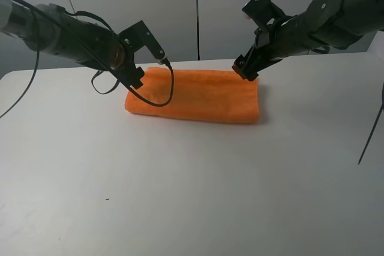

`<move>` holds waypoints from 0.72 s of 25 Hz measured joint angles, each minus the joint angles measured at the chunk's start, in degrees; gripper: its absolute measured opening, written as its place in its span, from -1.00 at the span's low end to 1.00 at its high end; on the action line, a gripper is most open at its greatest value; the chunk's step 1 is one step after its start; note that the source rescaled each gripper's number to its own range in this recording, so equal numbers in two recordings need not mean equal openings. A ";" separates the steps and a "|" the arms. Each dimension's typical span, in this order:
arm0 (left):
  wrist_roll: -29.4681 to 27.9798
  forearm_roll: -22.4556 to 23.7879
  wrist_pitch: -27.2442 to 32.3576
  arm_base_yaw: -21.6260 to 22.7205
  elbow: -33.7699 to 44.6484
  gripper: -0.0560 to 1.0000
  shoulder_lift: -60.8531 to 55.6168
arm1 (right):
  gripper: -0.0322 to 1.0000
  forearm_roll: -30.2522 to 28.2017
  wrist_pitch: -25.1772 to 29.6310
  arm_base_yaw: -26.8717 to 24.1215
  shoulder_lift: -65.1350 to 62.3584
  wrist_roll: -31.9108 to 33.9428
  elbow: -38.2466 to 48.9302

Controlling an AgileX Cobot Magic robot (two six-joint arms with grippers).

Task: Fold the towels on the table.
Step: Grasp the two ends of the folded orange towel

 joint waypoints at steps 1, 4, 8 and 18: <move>0.65 -4.61 -0.25 0.45 0.00 0.97 -0.42 | 1.00 2.22 1.45 0.00 -0.51 0.00 0.00; 7.90 -20.64 -1.89 2.57 0.00 0.97 -1.52 | 1.00 7.37 7.25 -0.95 -1.26 1.16 0.00; 22.72 -42.86 -2.04 5.30 -0.04 0.97 -1.68 | 1.00 9.07 15.64 -1.47 -1.26 7.07 -1.41; 44.71 -71.75 -2.33 7.95 -0.04 0.97 -1.68 | 1.00 7.07 24.19 -1.60 -1.26 18.57 -3.15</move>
